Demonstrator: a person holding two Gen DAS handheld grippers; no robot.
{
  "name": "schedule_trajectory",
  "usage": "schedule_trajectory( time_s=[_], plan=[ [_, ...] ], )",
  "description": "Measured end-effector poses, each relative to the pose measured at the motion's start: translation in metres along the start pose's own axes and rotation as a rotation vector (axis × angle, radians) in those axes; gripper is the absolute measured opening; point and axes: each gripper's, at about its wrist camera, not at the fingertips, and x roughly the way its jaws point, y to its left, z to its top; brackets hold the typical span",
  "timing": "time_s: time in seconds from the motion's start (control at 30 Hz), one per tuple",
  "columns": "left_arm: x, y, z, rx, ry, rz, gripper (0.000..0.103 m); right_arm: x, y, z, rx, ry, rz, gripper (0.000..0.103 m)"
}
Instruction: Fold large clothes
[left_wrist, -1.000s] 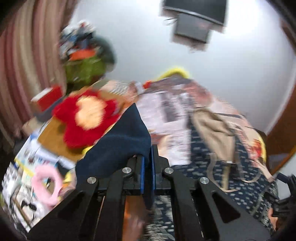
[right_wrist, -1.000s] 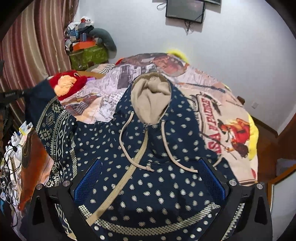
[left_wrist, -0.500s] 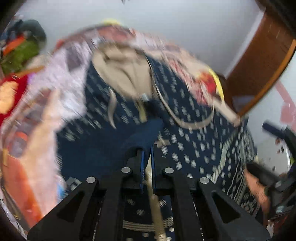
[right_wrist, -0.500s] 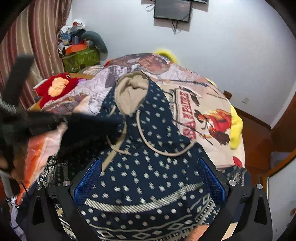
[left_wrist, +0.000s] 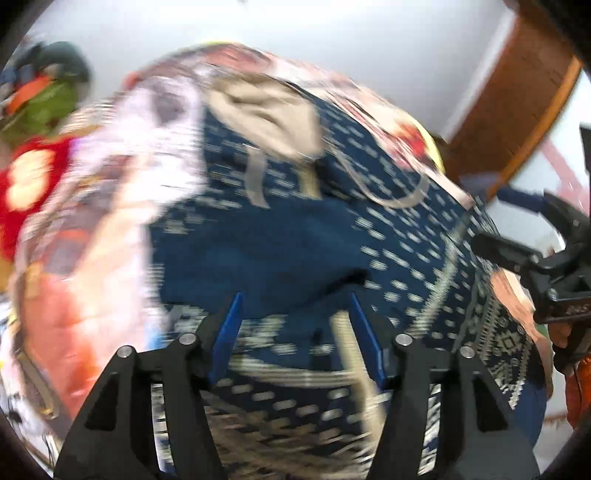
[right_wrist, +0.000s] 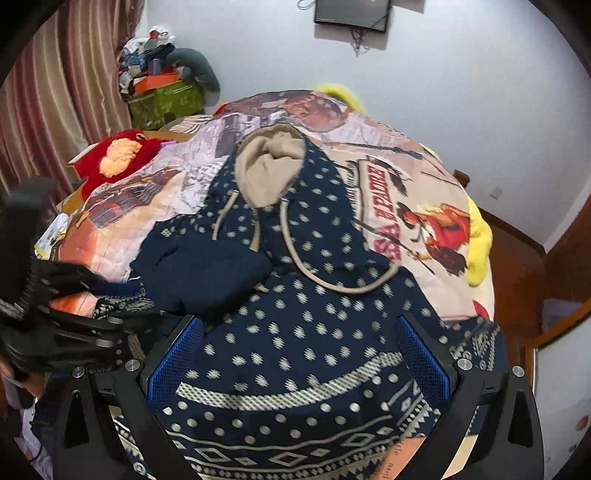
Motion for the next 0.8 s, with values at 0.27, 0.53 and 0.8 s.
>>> schedule_trajectory(
  time_s=[0.27,0.53,0.8],
  plan=[
    [-0.012,0.109,-0.038,-0.179,0.023,0.172,0.059,0.033,0.058,0.023,-0.087,0.054,0.088,0.103],
    [0.035,0.140,-0.085,-0.244,0.137,0.137,0.059,0.115,0.151,0.036,-0.260,0.210,0.149,0.103],
    [0.051,0.130,-0.093,-0.157,0.117,0.137,0.062,0.203,0.208,0.033,-0.318,0.365,0.182,0.087]
  ],
)
